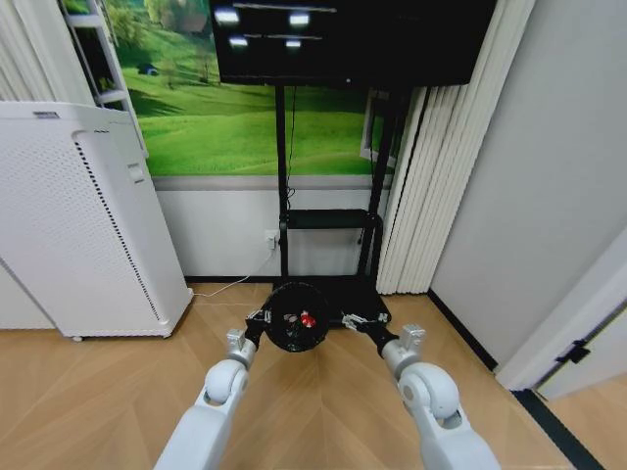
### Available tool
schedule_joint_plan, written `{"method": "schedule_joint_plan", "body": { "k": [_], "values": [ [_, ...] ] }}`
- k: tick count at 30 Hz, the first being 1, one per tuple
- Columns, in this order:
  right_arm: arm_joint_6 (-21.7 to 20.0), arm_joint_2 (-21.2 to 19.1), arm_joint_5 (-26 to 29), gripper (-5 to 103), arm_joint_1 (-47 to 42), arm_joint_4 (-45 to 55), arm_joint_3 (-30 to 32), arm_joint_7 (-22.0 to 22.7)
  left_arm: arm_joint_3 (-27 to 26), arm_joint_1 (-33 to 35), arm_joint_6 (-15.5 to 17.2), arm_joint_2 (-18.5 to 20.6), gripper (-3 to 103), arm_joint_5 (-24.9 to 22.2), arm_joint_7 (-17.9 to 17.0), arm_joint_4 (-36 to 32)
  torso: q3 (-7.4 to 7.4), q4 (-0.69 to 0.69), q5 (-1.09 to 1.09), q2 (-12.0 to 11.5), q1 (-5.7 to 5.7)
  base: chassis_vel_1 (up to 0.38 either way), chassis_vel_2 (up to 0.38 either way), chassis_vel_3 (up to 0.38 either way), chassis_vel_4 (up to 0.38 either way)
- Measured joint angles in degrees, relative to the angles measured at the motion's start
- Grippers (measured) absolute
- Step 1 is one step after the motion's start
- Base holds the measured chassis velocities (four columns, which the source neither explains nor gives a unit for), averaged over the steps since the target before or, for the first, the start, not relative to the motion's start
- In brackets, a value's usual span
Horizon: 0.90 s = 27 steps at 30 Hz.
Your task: Pick up the trash bin and place the garbage on the floor into it.
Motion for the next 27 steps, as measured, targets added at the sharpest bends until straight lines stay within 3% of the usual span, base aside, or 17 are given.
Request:
{"method": "schedule_joint_plan", "body": {
  "k": [2,3,6,7,9,27],
  "values": [
    [2.2,0.6,-4.8,100,-0.9,-1.6,-0.2,4.8,-0.5,1.0,0.5,1.1,4,0.0,0.2,-1.3,0.00,-0.01,0.00,0.0,0.00,0.000,0.000,0.000,0.000],
    [2.2,0.6,-4.8,100,-0.9,-1.6,-0.2,4.8,-0.5,1.0,0.5,1.1,4,0.0,0.2,-1.3,0.00,-0.01,0.00,0.0,0.00,0.000,0.000,0.000,0.000],
    [8.2,1.8,-13.0,100,-0.9,-6.4,-0.4,10.9,-1.0,1.9,0.9,1.9,4,-0.2,0.4,-2.7,0.00,0.00,0.01,0.0,0.00,0.000,0.000,0.000,0.000],
    [8.2,1.8,-13.0,100,-0.9,-6.4,-0.4,10.9,-1.0,1.9,0.9,1.9,4,-0.2,0.4,-2.7,0.00,0.00,0.01,0.0,0.00,0.000,0.000,0.000,0.000],
    [11.3,2.3,-18.0,100,-1.4,-9.1,0.5,12.4,-1.3,2.6,1.1,2.2,4,-0.2,0.5,-3.6,0.00,0.01,0.01,0.0,0.00,0.000,0.000,0.000,0.000],
    [11.2,2.0,-19.9,100,-2.1,-9.5,1.1,11.3,-2.8,3.0,1.0,2.5,4,0.0,1.4,-3.9,0.00,0.00,0.00,0.0,0.00,0.036,0.035,-0.032,-0.039]
  ]
}}
